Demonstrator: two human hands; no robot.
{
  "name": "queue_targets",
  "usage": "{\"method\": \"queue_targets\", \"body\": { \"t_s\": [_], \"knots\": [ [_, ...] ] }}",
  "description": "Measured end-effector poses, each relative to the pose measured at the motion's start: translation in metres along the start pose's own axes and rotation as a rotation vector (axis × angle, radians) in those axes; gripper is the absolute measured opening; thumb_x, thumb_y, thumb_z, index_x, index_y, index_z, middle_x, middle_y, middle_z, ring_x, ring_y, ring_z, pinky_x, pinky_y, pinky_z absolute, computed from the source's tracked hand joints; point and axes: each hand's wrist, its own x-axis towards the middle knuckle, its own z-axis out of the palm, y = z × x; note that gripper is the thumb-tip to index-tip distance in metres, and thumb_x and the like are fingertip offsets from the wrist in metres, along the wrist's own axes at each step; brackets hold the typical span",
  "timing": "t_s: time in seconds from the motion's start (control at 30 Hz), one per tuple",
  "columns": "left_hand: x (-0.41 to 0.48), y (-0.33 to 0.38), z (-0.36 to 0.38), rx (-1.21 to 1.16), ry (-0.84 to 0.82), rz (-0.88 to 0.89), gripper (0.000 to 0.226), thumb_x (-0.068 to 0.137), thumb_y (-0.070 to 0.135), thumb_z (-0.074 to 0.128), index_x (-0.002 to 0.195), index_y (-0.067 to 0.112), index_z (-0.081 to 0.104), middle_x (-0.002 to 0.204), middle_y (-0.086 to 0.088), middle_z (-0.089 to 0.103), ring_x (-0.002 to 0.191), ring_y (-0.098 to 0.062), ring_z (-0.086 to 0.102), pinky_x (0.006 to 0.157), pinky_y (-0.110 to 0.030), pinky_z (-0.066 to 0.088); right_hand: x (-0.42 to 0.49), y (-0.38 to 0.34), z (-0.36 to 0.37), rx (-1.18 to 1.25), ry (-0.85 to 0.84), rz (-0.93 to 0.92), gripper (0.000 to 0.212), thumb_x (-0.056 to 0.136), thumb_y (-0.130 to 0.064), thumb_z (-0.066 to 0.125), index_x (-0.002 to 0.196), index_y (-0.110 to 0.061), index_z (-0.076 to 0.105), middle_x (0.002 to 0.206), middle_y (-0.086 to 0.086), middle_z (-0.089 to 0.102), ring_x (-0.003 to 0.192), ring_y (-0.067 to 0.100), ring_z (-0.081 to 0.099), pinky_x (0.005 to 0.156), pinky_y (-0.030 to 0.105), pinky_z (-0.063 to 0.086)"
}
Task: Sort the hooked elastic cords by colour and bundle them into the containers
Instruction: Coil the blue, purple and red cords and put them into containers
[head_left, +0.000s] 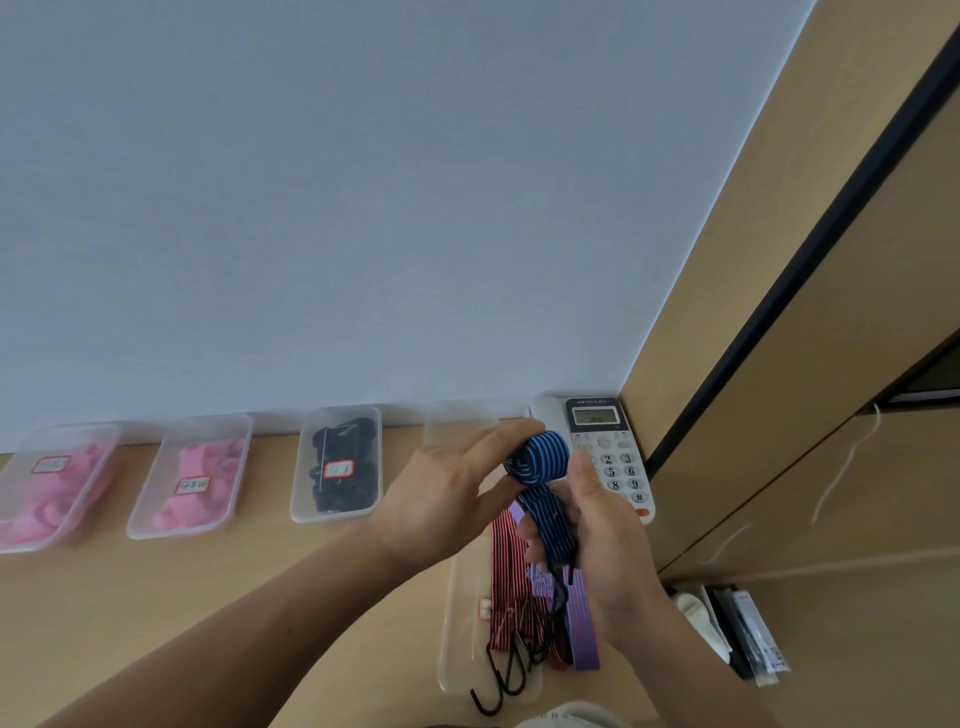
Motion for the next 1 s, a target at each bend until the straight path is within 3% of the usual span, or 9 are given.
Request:
{"method": "queue_targets", "body": {
  "t_s": [0.1,0.2,0.27,0.37,0.47,0.57,0.73,0.9,1.0],
  "knots": [
    [-0.001,-0.007,0.007,0.124,-0.01,0.141,0.045,0.091,0.016,0.059,0.134,0.021,0.048,0.131,-0.001,0.063,0.107,-0.016,0.067,0.081,-0.029,0.057,0.002,0.001,0.002,0.04,-0.004,0.011,0.075,0.072,-0.073,0.058,0.092,-0.002,0.068,0.072,0.016,0.067,0.057,0.024,0.058,0.05,0.03,0.047],
    [-0.004,-0.012,0.012,0.149,-0.054,0.151,0.057,0.086,0.003,0.06,0.138,0.022,0.047,0.14,-0.001,0.057,0.115,-0.016,0.063,0.088,-0.028,0.054,0.003,0.001,0.002,0.09,-0.003,0.004,0.078,0.065,-0.068,0.065,0.098,0.003,0.065,0.073,0.016,0.065,0.055,0.022,0.055,0.047,0.028,0.044],
    [-0.005,-0.007,0.008,-0.06,-0.067,-0.023,0.064,0.082,0.001,0.054,0.14,0.026,0.048,0.144,0.002,0.052,0.12,-0.008,0.059,0.092,-0.023,0.052,0.003,0.001,0.0,0.093,-0.019,-0.018,0.072,0.072,-0.058,0.063,0.102,0.007,0.063,0.074,0.015,0.064,0.055,0.02,0.054,0.046,0.024,0.043],
    [-0.002,0.006,-0.001,-0.615,-0.123,-0.528,0.063,0.088,0.003,0.052,0.143,0.03,0.039,0.139,0.003,0.056,0.118,-0.002,0.059,0.094,-0.025,0.052,0.002,0.001,-0.002,0.088,-0.052,-0.039,0.061,0.078,-0.05,0.06,0.102,0.006,0.063,0.08,0.013,0.066,0.059,0.018,0.055,0.05,0.023,0.044],
    [0.008,0.011,-0.012,-0.945,-0.296,-0.855,0.039,0.093,0.032,0.048,0.129,0.02,0.059,0.112,-0.006,0.071,0.094,-0.014,0.068,0.084,-0.035,0.05,0.001,0.003,0.0,0.076,-0.077,-0.047,0.044,0.083,-0.044,0.068,0.094,-0.002,0.065,0.076,0.01,0.066,0.06,0.017,0.054,0.053,0.023,0.046],
    [0.013,0.017,-0.019,-1.004,-0.348,-0.862,0.036,0.092,0.04,0.054,0.112,0.013,0.068,0.097,-0.004,0.072,0.084,-0.017,0.065,0.08,-0.035,0.047,0.002,0.006,0.0,0.043,-0.128,-0.06,0.038,0.081,-0.041,0.071,0.102,-0.009,0.069,0.077,0.008,0.064,0.065,0.019,0.055,0.06,0.027,0.046],
    [0.013,0.018,-0.017,-1.151,-0.146,-0.948,0.054,0.074,0.022,0.072,0.123,0.012,0.053,0.103,-0.017,0.073,0.085,-0.03,0.065,0.088,-0.047,0.053,0.005,0.01,-0.004,0.096,-0.191,-0.055,0.05,0.079,-0.034,0.07,0.123,-0.014,0.064,0.099,0.013,0.07,0.078,0.024,0.064,0.067,0.03,0.05],
    [0.01,0.019,-0.02,-1.094,-0.147,-0.836,0.048,0.087,-0.002,0.068,0.126,0.014,0.046,0.107,-0.017,0.073,0.088,-0.026,0.07,0.078,-0.029,0.055,0.005,0.013,-0.006,0.071,-0.167,-0.033,0.041,0.084,-0.014,0.062,0.125,-0.011,0.06,0.11,0.015,0.071,0.097,0.03,0.069,0.076,0.034,0.052],
    [0.007,0.018,-0.018,-1.042,-0.096,-0.787,0.049,0.086,-0.01,0.064,0.124,0.013,0.044,0.112,-0.013,0.071,0.095,-0.027,0.071,0.078,-0.029,0.057,0.008,0.011,-0.007,0.071,-0.113,-0.006,0.031,0.086,-0.002,0.062,0.117,-0.007,0.062,0.103,0.017,0.073,0.097,0.033,0.069,0.081,0.037,0.054]
  ]
}}
